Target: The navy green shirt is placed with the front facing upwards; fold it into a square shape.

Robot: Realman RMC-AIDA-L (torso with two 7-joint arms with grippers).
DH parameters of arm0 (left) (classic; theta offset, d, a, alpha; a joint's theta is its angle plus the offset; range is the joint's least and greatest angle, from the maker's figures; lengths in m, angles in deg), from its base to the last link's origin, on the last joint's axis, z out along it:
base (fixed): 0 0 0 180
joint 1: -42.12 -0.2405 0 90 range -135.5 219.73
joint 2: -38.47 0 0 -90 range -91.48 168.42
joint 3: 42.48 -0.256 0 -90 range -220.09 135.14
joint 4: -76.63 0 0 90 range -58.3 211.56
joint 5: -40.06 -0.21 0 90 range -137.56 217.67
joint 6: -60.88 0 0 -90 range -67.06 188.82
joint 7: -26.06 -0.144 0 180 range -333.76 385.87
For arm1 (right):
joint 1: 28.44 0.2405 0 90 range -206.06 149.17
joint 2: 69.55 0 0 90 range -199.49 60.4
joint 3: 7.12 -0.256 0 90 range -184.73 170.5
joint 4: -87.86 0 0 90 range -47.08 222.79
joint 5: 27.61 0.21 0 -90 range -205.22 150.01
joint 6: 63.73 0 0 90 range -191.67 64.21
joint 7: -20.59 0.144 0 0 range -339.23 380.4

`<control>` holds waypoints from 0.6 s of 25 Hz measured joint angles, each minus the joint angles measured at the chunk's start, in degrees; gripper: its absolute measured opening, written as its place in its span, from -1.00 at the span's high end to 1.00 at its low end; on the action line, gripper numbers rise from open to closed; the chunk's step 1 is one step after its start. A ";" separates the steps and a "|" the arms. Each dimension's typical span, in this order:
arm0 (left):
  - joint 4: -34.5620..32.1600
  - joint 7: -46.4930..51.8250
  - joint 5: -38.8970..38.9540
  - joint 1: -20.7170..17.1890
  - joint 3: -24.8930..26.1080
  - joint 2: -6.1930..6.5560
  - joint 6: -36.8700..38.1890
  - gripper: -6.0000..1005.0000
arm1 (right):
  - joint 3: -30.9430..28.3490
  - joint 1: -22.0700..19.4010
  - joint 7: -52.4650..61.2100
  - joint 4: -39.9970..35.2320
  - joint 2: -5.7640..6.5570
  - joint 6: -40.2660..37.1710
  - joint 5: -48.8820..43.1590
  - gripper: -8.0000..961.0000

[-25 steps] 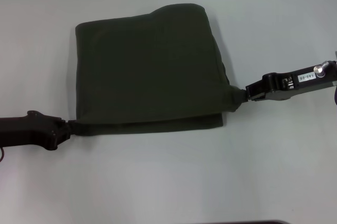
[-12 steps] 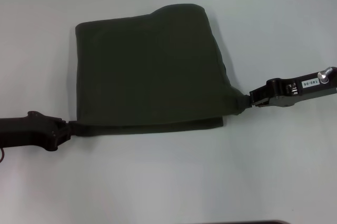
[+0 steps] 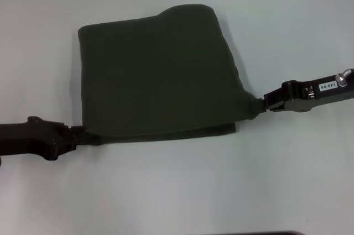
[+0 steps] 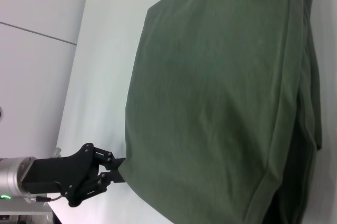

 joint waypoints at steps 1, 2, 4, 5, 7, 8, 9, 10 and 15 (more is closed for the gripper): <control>-0.26 -0.01 0.00 -0.01 0.01 0.00 0.21 0.79 | -0.03 0.00 0.02 0.00 0.00 0.00 0.06 0.92; -0.54 -0.01 0.01 0.00 0.01 0.01 0.39 0.78 | -0.17 0.00 0.04 0.00 0.00 0.00 0.10 0.92; -1.03 0.00 0.01 -0.08 0.00 0.01 0.48 0.75 | -0.68 0.00 0.08 0.00 0.04 -0.06 0.14 0.92; -1.19 0.00 0.01 -0.12 0.00 0.01 0.48 0.67 | -0.92 0.00 0.08 0.00 0.07 -0.14 0.15 0.92; -2.18 0.01 0.01 -0.44 0.03 0.03 0.48 0.51 | -1.33 -0.11 0.09 0.00 0.19 -0.44 0.17 0.92; -2.79 0.04 0.01 -0.71 0.21 0.09 0.48 0.43 | -1.51 -0.21 0.10 0.00 0.29 -0.56 0.17 0.92; -3.64 0.11 0.03 -0.89 0.71 0.11 0.55 0.35 | -1.68 -0.31 0.12 -0.01 0.41 -0.65 0.17 0.91; -4.52 0.17 0.06 -1.09 1.38 0.15 0.79 0.27 | -1.89 -0.42 0.19 -0.01 0.59 -0.75 0.18 0.91; -7.61 0.52 1.26 -0.93 6.77 0.48 2.50 0.13 | -3.58 -1.07 1.00 -0.11 1.80 -0.79 0.18 0.67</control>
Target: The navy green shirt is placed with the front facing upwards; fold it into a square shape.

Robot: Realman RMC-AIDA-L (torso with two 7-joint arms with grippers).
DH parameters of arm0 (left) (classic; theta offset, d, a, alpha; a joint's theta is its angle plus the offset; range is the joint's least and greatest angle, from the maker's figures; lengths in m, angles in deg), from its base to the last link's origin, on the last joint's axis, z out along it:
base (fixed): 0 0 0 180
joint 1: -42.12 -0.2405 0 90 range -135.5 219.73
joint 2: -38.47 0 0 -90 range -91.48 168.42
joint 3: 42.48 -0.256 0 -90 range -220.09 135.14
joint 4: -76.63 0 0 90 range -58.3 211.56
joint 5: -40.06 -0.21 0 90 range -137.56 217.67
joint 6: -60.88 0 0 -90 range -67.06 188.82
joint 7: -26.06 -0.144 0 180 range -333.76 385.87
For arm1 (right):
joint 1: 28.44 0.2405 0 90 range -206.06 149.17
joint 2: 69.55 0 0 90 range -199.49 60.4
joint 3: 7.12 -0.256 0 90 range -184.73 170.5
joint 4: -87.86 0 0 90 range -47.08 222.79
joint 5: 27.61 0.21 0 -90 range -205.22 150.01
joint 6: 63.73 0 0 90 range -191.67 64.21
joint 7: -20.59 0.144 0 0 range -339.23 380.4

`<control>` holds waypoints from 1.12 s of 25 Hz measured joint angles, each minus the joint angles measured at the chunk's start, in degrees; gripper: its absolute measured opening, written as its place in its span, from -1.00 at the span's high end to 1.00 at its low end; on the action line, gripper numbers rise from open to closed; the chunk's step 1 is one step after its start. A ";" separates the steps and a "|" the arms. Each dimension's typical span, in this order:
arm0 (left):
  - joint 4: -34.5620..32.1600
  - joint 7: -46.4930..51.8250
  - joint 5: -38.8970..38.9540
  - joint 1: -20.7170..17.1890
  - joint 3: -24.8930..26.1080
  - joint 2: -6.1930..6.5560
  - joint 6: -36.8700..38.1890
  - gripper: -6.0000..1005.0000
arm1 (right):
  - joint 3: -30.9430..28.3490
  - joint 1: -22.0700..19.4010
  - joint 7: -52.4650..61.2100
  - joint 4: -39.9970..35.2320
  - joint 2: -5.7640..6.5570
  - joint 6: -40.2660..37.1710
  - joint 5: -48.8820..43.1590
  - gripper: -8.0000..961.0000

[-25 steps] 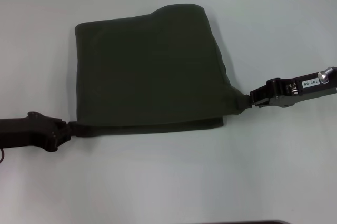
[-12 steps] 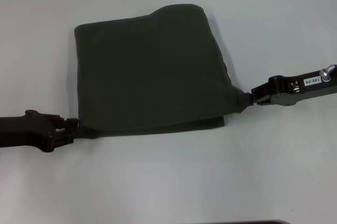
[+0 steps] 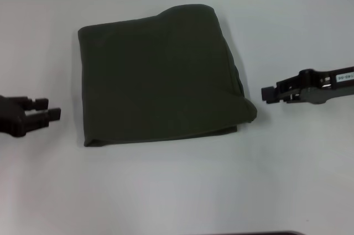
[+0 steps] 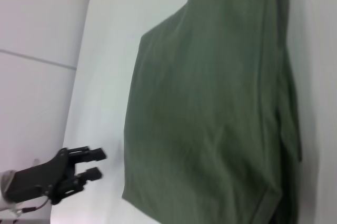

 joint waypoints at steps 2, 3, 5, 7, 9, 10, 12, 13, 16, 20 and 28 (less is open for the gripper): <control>0.03 1.04 0.60 0.72 0.94 0.17 1.09 0.14 | -0.58 -0.06 0.09 -0.05 0.37 -0.07 0.00 0.60; 0.16 1.88 0.77 1.15 1.07 0.20 1.86 0.14 | -0.77 -0.07 0.17 -0.10 0.49 -0.11 0.00 0.59; 0.30 3.28 0.84 1.93 1.11 0.26 2.96 0.14 | -0.95 0.06 0.38 -0.36 0.65 -0.21 0.00 0.55; 0.44 4.80 1.06 2.62 1.25 0.25 3.61 0.15 | -0.97 0.49 0.48 -0.57 0.64 -0.28 0.00 0.53; 0.85 6.31 1.84 3.15 1.31 0.23 4.14 0.15 | -0.99 1.07 0.50 -0.71 0.66 -0.30 0.02 0.52; 1.18 6.94 2.47 3.42 1.32 0.25 4.61 0.15 | -0.99 1.47 0.50 -0.72 0.67 -0.30 0.02 0.52; 1.71 8.28 3.46 3.98 1.33 0.38 5.41 0.15 | -0.99 2.42 0.34 -0.76 0.69 -0.25 0.05 0.51; 1.91 9.05 3.81 4.25 1.33 0.45 5.73 0.15 | -0.99 2.79 0.04 -0.83 0.67 -0.13 0.19 0.51; 2.22 12.77 4.44 5.36 1.33 0.81 6.64 0.15 | -1.02 3.66 -2.38 -1.96 0.45 0.16 2.69 0.50; 2.48 20.34 5.35 7.31 1.41 1.47 7.34 0.15 | -1.23 3.20 -9.12 -4.97 0.31 0.40 11.56 0.49; 4.01 37.17 11.59 10.62 1.49 4.33 8.80 0.15 | -1.53 2.96 -12.66 -16.39 1.19 0.17 16.67 0.04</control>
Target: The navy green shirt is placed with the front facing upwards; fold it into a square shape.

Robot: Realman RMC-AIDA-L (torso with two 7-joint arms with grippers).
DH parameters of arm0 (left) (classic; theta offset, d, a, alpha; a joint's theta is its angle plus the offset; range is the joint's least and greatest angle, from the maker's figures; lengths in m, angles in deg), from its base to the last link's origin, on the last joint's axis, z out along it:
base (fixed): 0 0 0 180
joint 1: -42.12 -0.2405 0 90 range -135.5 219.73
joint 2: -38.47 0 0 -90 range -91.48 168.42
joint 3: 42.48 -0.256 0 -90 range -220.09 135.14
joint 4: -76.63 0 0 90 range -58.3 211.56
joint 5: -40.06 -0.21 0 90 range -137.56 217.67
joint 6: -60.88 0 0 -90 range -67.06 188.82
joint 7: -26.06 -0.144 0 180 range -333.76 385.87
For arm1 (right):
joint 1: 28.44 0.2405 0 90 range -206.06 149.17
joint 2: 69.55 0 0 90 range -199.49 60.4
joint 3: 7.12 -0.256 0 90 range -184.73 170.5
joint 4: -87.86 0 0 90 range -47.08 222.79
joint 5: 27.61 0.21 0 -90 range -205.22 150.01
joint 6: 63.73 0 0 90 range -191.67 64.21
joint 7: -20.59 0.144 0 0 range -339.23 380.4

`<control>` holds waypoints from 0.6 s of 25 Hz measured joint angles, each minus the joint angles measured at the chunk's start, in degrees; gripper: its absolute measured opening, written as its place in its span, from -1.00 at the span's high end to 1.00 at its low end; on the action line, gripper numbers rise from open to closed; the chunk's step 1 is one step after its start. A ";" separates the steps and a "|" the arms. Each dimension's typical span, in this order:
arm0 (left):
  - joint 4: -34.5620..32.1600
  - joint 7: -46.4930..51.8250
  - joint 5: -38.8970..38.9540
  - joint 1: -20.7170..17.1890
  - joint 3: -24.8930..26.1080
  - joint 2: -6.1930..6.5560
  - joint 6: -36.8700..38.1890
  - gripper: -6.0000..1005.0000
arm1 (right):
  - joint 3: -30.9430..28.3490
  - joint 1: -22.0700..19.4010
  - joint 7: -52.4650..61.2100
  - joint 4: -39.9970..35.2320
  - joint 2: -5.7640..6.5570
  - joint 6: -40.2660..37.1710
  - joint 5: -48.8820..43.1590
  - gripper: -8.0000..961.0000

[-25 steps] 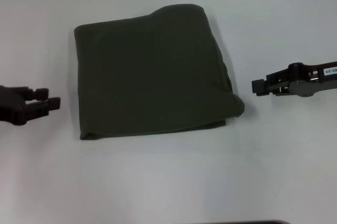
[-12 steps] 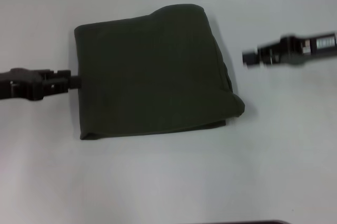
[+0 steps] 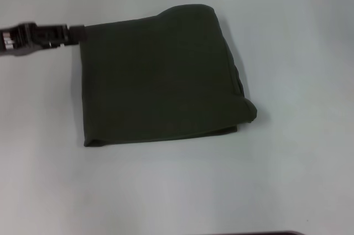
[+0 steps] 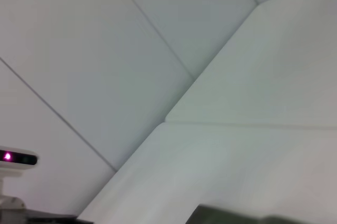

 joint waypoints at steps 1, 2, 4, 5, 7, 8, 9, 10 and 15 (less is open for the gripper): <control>0.10 0.87 0.25 0.38 0.00 0.30 0.13 0.15 | -0.06 0.16 0.94 -0.73 0.30 -0.06 0.04 -0.08; 0.17 1.45 0.29 0.66 0.00 0.53 0.24 0.15 | -0.16 0.32 2.06 -1.41 0.72 -0.10 0.10 -0.20; 0.29 1.89 0.33 0.88 0.00 0.70 0.22 0.15 | -0.45 0.52 4.45 -2.15 1.54 -0.15 0.17 -0.32; 0.48 1.97 0.34 0.90 0.00 0.73 0.07 0.15 | -0.67 0.55 5.63 -2.30 1.94 -0.15 0.19 -0.32; 1.12 2.04 0.39 0.92 0.05 0.86 -0.50 0.15 | -1.23 0.62 7.16 -2.37 2.73 -0.19 0.26 -0.32; 1.36 2.05 0.41 0.93 0.10 0.92 -0.71 0.15 | -1.45 0.62 7.61 -2.38 2.98 -0.26 0.27 -0.32; 1.48 2.07 0.42 0.94 0.14 0.96 -0.87 0.15 | -1.75 0.63 8.25 -2.53 3.26 -0.30 0.28 -0.32; 1.58 2.08 0.43 0.98 0.20 1.01 -1.03 0.16 | -2.03 0.63 8.84 -2.73 3.52 -0.38 0.29 -0.32; 1.61 1.43 0.47 1.19 -0.16 1.09 -1.90 0.16 | -2.11 0.61 10.51 -3.74 4.14 -0.36 0.28 -0.31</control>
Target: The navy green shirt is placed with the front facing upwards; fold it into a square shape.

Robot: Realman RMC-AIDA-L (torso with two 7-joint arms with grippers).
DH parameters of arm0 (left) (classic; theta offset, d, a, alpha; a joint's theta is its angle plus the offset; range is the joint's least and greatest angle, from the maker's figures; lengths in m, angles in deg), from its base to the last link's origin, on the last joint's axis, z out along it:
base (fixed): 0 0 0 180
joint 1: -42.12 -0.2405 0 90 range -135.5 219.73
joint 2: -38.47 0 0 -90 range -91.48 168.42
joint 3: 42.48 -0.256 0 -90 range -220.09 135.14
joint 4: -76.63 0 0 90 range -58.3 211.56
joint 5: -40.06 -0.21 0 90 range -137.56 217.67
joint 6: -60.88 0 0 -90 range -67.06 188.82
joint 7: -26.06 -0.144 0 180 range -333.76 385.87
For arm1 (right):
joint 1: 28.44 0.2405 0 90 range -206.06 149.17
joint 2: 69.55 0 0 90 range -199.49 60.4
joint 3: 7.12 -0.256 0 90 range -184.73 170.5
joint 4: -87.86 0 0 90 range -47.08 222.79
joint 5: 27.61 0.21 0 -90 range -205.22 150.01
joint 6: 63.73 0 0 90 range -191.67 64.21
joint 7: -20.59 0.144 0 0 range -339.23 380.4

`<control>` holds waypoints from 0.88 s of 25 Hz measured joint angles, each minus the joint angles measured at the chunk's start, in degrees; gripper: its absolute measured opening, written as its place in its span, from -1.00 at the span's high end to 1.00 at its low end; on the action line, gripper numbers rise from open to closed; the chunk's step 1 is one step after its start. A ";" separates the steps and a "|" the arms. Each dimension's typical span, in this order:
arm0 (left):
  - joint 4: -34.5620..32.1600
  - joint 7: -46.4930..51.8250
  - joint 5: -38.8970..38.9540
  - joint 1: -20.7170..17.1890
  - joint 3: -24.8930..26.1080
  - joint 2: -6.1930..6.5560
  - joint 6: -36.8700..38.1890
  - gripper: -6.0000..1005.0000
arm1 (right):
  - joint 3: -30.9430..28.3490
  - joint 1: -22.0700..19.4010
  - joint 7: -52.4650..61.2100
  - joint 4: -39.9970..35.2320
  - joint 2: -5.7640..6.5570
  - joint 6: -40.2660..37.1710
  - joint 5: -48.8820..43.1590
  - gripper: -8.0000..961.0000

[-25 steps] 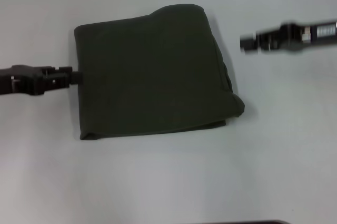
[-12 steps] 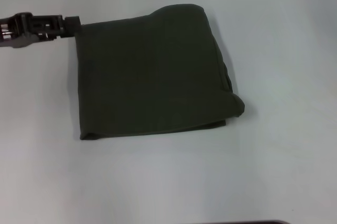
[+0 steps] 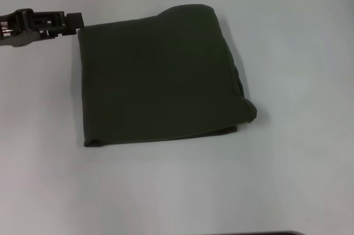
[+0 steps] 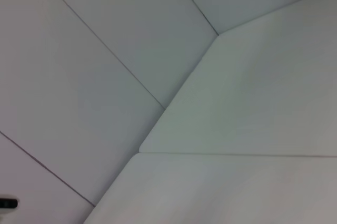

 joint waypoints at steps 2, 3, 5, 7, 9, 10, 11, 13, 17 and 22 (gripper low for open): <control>0.00 -0.01 0.02 0.02 -0.09 0.00 -0.29 0.16 | 0.70 0.07 0.03 0.24 -0.20 0.22 -0.21 -0.31; 0.00 -0.01 0.02 0.01 -0.02 -0.05 -0.43 0.16 | 1.32 0.13 -0.16 0.58 -0.49 0.33 -0.32 -0.31; 0.00 -0.01 0.04 -0.17 0.64 -0.14 -0.63 0.16 | 3.47 0.22 -1.92 1.31 -1.93 1.92 -0.39 -0.31; 0.05 0.04 0.29 -0.42 2.08 -0.12 -0.75 0.16 | 5.61 0.06 -5.31 2.04 -4.05 4.33 -0.42 -0.31; 0.15 0.31 0.66 -0.54 3.62 0.00 -0.83 0.16 | 7.20 -0.21 -9.96 2.80 -6.16 7.09 -0.47 -0.31; 0.21 0.42 0.85 -0.58 4.32 0.10 -0.83 0.16 | 7.86 -0.32 -12.52 3.46 -7.08 8.80 -0.47 -0.31; 0.26 0.47 1.00 -0.60 4.83 0.17 -0.83 0.16 | 9.02 -0.46 -16.17 5.31 -8.35 11.49 -0.58 -0.31; 0.51 0.55 1.30 -0.60 5.91 0.27 -1.00 0.16 | 9.57 -0.45 -17.45 6.80 -8.71 13.01 -0.71 -0.31; 2.68 0.71 1.37 -0.67 6.77 0.08 -2.51 0.16 | 11.46 0.28 -18.95 14.89 -9.00 18.97 -1.15 -0.31; 6.11 1.01 1.38 -0.68 6.82 -0.03 -5.32 0.16 | 11.07 0.60 -15.43 17.32 -8.95 18.06 0.49 -0.31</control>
